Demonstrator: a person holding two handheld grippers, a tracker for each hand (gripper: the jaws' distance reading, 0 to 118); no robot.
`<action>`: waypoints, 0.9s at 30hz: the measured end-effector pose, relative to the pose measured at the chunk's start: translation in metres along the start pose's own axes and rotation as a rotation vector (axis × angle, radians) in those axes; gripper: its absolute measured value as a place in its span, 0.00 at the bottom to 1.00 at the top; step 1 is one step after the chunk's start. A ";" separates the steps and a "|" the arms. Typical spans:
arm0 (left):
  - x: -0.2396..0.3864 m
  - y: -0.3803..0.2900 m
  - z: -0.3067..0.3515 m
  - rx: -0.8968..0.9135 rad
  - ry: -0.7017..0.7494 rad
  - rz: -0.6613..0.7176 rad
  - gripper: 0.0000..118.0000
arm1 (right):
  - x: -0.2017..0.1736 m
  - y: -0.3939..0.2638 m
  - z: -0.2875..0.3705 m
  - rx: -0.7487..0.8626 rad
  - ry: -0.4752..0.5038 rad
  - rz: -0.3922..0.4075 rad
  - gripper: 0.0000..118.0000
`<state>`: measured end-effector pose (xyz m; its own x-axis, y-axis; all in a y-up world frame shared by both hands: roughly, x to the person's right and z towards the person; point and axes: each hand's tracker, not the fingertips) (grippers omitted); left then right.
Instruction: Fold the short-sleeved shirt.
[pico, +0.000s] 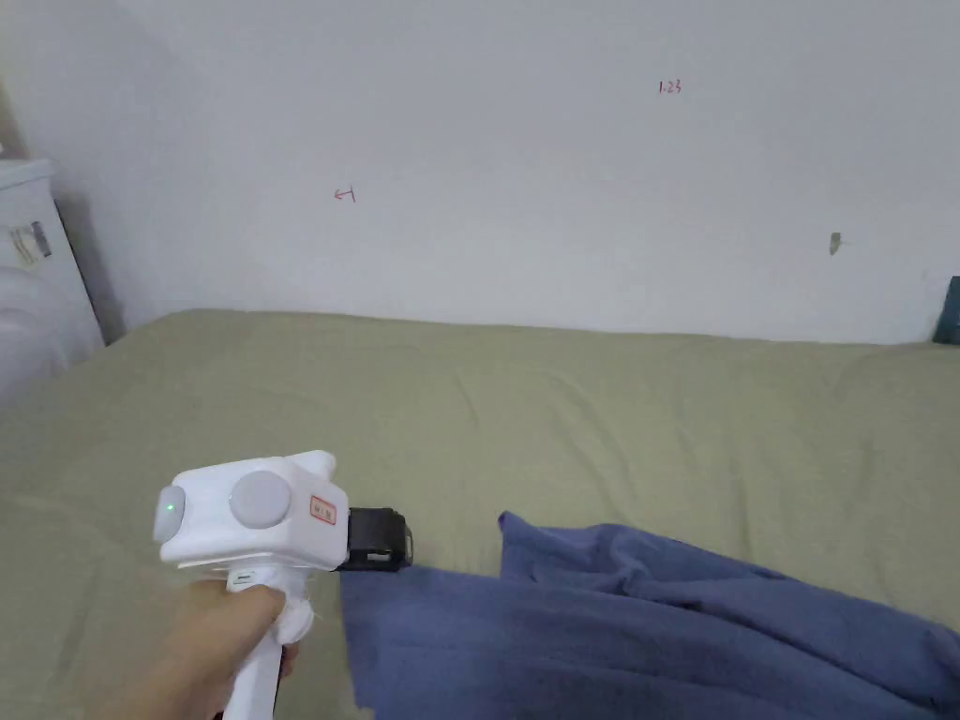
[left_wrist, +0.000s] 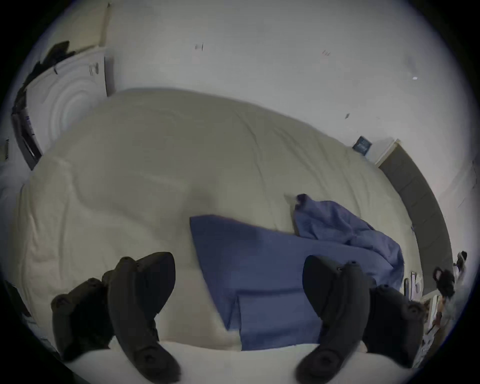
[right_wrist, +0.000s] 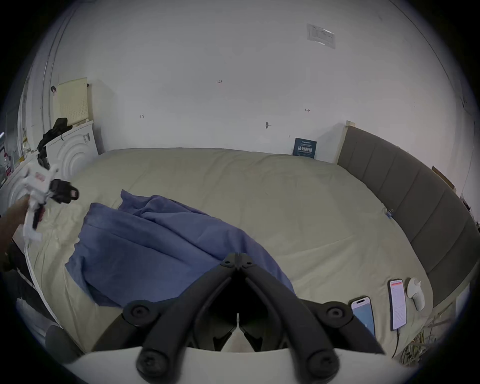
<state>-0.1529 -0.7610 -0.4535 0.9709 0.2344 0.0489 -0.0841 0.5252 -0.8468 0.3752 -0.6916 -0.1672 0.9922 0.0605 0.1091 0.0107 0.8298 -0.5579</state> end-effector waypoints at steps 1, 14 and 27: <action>0.001 0.010 -0.020 -0.047 0.023 0.010 0.89 | 0.001 0.001 -0.002 -0.007 -0.006 0.002 0.00; 0.036 -0.007 -0.050 -0.097 0.104 -0.069 0.21 | 0.021 0.007 -0.052 -0.068 -0.034 -0.018 0.00; 0.029 -0.017 -0.043 -0.087 0.016 -0.088 0.06 | 0.033 -0.003 -0.215 -0.426 0.037 -0.128 0.61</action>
<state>-0.1135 -0.7984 -0.4607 0.9772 0.1767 0.1175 0.0211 0.4702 -0.8823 0.4342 -0.8111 -0.3393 0.9831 -0.0541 0.1746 0.1767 0.5264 -0.8316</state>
